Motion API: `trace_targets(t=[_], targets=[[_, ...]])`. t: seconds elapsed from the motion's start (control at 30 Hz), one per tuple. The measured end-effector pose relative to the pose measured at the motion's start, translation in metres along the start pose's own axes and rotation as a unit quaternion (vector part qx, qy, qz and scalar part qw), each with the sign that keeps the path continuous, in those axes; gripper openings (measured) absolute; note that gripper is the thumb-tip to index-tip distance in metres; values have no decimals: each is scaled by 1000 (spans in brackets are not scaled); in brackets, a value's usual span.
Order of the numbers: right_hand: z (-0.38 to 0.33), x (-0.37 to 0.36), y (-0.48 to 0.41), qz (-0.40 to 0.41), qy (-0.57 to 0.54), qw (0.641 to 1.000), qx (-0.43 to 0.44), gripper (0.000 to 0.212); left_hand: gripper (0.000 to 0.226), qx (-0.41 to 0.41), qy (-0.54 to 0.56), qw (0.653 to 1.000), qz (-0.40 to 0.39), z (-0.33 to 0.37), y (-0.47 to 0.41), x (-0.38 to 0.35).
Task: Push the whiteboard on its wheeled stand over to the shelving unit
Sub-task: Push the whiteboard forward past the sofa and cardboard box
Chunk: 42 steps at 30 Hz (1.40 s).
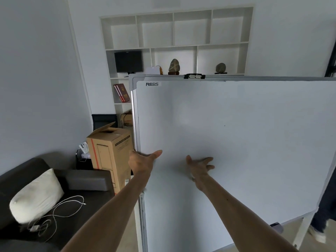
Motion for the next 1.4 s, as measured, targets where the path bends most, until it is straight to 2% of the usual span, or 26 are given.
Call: trace_targets(t=[0.3, 0.47, 0.63, 0.83, 0.97, 1.13, 1.4], targets=[[2, -15, -33, -3, 5, 1000, 9, 120, 67, -2, 6, 1000, 1, 2, -29, -11], [9, -31, -53, 19, -3, 999, -46, 116, 75, 10, -3, 1000, 5, 4, -55, -23], [9, -46, -81, 12, -11, 999, -40, 114, 58, 0, 13, 1000, 18, 10, -79, -36], [4, -62, -118, -2, -20, 1000, -9, 111, 64, -11, 18, 1000, 15, 13, -117, -54], [5, -74, -138, 5, -50, 998, -23, 108, 61, -18, 9, 1000, 21, 19, -136, -62], [6, -87, -173, 13, -73, 997, -27, 117, 68, -14, 0, 1000, 16, 26, -167, -78], [1, -111, -232, 22, -26, 999, -32, 114, 77, -17, -22, 1000, -2, 31, -233, -118]])
Point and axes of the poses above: each hand's wrist, its own y-axis away from the middle knuckle, its own x-axis out of the back of the hand, z = x × y, the point moved 10 cm from there along -y, towards the middle knuckle, and after that the axes turned 12 degrees about x, right-handed, at the moved point
